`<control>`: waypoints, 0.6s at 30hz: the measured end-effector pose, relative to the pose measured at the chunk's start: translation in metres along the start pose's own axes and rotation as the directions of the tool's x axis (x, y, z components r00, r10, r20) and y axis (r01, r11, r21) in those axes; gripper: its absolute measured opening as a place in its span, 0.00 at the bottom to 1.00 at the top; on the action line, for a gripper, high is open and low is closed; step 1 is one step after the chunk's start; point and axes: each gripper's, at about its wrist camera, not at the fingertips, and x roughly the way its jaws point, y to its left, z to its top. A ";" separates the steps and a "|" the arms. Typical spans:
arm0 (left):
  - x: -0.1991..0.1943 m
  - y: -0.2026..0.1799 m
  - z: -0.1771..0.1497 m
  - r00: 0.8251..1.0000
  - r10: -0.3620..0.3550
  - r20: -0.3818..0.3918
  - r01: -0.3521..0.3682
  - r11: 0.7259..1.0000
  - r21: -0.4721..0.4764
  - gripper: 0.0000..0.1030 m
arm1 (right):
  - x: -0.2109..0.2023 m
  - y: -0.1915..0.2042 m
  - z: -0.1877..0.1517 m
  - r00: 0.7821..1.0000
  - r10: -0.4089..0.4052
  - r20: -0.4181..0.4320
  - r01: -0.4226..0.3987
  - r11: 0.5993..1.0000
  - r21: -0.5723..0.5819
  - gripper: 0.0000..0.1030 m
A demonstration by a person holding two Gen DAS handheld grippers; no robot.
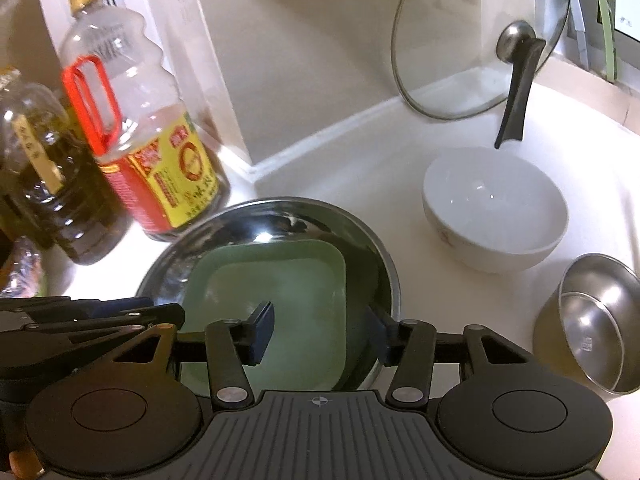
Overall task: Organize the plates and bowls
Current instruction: 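Lift the green plate into the steel basin and open both grippers, then withdraw both grippers from the basin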
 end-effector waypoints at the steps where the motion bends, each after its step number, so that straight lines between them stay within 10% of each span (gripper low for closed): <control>1: -0.004 -0.001 -0.001 1.000 0.001 0.006 -0.001 1.000 0.001 0.25 | -0.004 0.000 -0.001 1.000 0.007 0.002 -0.007 1.000 -0.001 0.50; 18: -0.083 -0.020 -0.039 0.999 0.041 0.034 -0.040 0.999 -0.021 0.27 | -0.086 -0.014 -0.039 0.991 0.129 0.029 -0.128 0.991 -0.038 0.69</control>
